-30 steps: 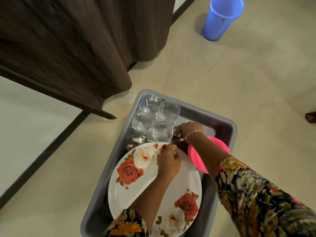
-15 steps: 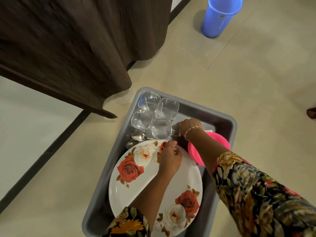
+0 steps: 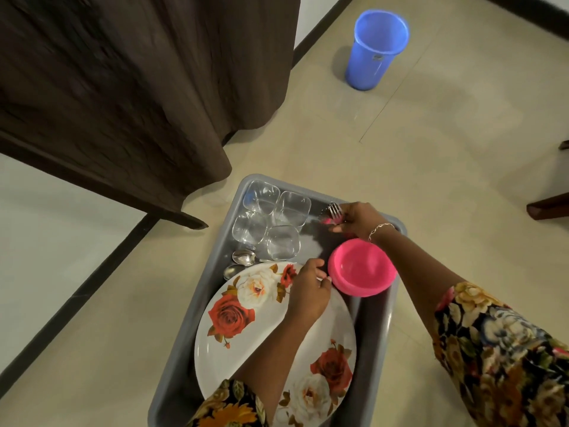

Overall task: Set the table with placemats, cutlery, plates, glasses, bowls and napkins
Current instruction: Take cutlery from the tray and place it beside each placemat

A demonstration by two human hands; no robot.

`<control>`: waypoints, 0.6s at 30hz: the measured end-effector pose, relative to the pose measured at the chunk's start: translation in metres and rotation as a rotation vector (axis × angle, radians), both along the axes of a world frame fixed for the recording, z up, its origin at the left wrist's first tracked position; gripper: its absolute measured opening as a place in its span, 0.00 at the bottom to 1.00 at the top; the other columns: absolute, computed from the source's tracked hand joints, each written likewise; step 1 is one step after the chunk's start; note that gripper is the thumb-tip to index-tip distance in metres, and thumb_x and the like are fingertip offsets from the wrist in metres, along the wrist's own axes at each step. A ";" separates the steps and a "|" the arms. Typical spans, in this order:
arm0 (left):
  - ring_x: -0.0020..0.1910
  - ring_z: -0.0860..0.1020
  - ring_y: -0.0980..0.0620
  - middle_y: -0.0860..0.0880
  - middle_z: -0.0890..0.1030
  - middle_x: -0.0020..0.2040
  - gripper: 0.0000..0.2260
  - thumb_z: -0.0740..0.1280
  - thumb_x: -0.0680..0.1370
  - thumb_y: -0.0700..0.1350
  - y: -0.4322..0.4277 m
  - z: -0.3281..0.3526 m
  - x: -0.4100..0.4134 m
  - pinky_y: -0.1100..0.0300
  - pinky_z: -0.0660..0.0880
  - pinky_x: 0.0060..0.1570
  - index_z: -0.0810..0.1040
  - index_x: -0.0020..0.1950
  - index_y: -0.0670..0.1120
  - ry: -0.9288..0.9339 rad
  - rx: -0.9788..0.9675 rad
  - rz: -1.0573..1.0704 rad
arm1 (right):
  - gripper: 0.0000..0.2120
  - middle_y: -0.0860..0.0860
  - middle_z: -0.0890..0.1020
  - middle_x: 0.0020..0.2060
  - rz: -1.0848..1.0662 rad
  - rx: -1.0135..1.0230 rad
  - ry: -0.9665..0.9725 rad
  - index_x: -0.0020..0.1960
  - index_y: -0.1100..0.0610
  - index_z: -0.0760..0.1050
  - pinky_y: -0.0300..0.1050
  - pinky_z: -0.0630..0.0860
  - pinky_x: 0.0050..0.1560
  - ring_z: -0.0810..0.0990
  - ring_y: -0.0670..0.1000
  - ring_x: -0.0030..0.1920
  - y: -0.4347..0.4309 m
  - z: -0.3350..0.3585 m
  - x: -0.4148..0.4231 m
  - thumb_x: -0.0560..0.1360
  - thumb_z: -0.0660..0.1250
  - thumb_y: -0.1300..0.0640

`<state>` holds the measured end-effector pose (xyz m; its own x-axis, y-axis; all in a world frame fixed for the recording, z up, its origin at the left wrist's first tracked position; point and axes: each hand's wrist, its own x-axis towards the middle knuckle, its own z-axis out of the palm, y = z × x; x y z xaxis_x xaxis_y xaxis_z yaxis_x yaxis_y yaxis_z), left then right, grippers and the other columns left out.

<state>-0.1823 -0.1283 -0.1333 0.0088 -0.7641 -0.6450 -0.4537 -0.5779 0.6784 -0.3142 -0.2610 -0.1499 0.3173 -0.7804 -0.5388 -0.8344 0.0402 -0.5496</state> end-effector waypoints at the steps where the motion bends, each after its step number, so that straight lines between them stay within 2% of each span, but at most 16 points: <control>1: 0.51 0.74 0.55 0.50 0.77 0.52 0.16 0.61 0.79 0.39 0.000 0.005 -0.001 0.70 0.66 0.47 0.69 0.67 0.45 0.011 -0.010 -0.003 | 0.14 0.57 0.84 0.48 -0.067 0.003 -0.070 0.54 0.57 0.79 0.39 0.73 0.46 0.81 0.44 0.41 0.003 0.007 -0.003 0.69 0.72 0.64; 2: 0.49 0.73 0.56 0.51 0.76 0.51 0.16 0.61 0.79 0.39 -0.001 0.009 -0.002 0.69 0.66 0.47 0.69 0.67 0.44 0.023 -0.029 -0.004 | 0.12 0.58 0.84 0.48 -0.134 0.013 -0.150 0.51 0.55 0.79 0.40 0.75 0.43 0.81 0.43 0.36 0.007 0.015 -0.004 0.70 0.71 0.66; 3: 0.49 0.72 0.56 0.52 0.75 0.50 0.15 0.61 0.79 0.38 -0.001 0.015 -0.003 0.68 0.67 0.47 0.69 0.66 0.44 0.033 -0.051 -0.007 | 0.12 0.60 0.84 0.47 -0.204 0.022 -0.230 0.48 0.53 0.78 0.45 0.78 0.42 0.82 0.47 0.34 0.010 0.026 -0.005 0.70 0.70 0.68; 5: 0.48 0.73 0.56 0.51 0.75 0.48 0.14 0.61 0.79 0.38 -0.003 0.030 -0.005 0.68 0.66 0.45 0.71 0.65 0.43 0.056 -0.112 -0.008 | 0.13 0.59 0.84 0.45 -0.350 0.001 -0.389 0.46 0.55 0.76 0.55 0.79 0.43 0.82 0.61 0.38 0.017 0.052 -0.004 0.71 0.67 0.72; 6: 0.48 0.73 0.55 0.51 0.75 0.48 0.14 0.61 0.79 0.38 -0.003 0.037 -0.006 0.69 0.66 0.44 0.71 0.64 0.43 0.082 -0.141 0.001 | 0.12 0.55 0.85 0.41 -0.421 -0.019 -0.467 0.46 0.58 0.75 0.51 0.80 0.43 0.82 0.60 0.39 0.020 0.067 -0.004 0.71 0.66 0.73; 8: 0.52 0.74 0.54 0.50 0.75 0.53 0.15 0.64 0.78 0.41 -0.005 0.055 -0.008 0.71 0.68 0.47 0.70 0.65 0.44 0.161 -0.168 0.032 | 0.12 0.49 0.85 0.36 -0.548 -0.035 -0.616 0.45 0.61 0.74 0.37 0.80 0.41 0.83 0.48 0.36 0.029 0.103 -0.003 0.70 0.65 0.75; 9: 0.56 0.74 0.53 0.51 0.74 0.56 0.18 0.65 0.78 0.43 -0.006 0.065 -0.009 0.69 0.70 0.51 0.68 0.67 0.45 0.206 -0.175 0.045 | 0.12 0.49 0.85 0.33 -0.601 -0.021 -0.685 0.43 0.61 0.73 0.35 0.79 0.40 0.83 0.44 0.34 0.035 0.121 -0.002 0.69 0.64 0.76; 11: 0.62 0.72 0.54 0.54 0.72 0.61 0.23 0.67 0.76 0.50 -0.007 0.090 -0.012 0.60 0.71 0.59 0.66 0.69 0.49 0.291 -0.195 0.044 | 0.11 0.51 0.82 0.26 -0.680 0.059 -0.806 0.41 0.61 0.73 0.36 0.79 0.34 0.82 0.45 0.30 0.052 0.156 -0.003 0.71 0.62 0.77; 13: 0.61 0.74 0.56 0.57 0.74 0.60 0.20 0.67 0.75 0.53 -0.007 0.118 -0.015 0.61 0.72 0.58 0.68 0.66 0.53 0.390 -0.176 0.022 | 0.11 0.50 0.78 0.20 -0.737 0.145 -0.855 0.40 0.63 0.72 0.34 0.75 0.25 0.79 0.43 0.23 0.074 0.182 -0.005 0.72 0.60 0.77; 14: 0.57 0.77 0.56 0.56 0.77 0.56 0.15 0.66 0.77 0.50 -0.005 0.132 -0.017 0.64 0.74 0.55 0.70 0.63 0.53 0.463 -0.149 0.018 | 0.11 0.49 0.77 0.19 -0.772 0.165 -0.860 0.40 0.63 0.72 0.32 0.73 0.23 0.77 0.43 0.21 0.086 0.193 -0.006 0.73 0.60 0.77; 16: 0.42 0.82 0.57 0.52 0.81 0.46 0.10 0.63 0.79 0.45 0.002 0.160 -0.021 0.66 0.77 0.41 0.73 0.61 0.48 0.595 -0.064 0.007 | 0.08 0.50 0.78 0.21 -0.840 0.156 -0.856 0.42 0.64 0.74 0.34 0.71 0.21 0.77 0.45 0.20 0.109 0.210 -0.010 0.73 0.61 0.75; 18: 0.29 0.78 0.55 0.48 0.80 0.38 0.10 0.61 0.80 0.44 0.013 0.180 -0.027 0.63 0.75 0.31 0.73 0.60 0.44 0.614 -0.004 -0.043 | 0.07 0.52 0.81 0.24 -0.917 0.099 -0.844 0.42 0.63 0.75 0.37 0.75 0.23 0.79 0.47 0.23 0.131 0.222 -0.017 0.72 0.64 0.73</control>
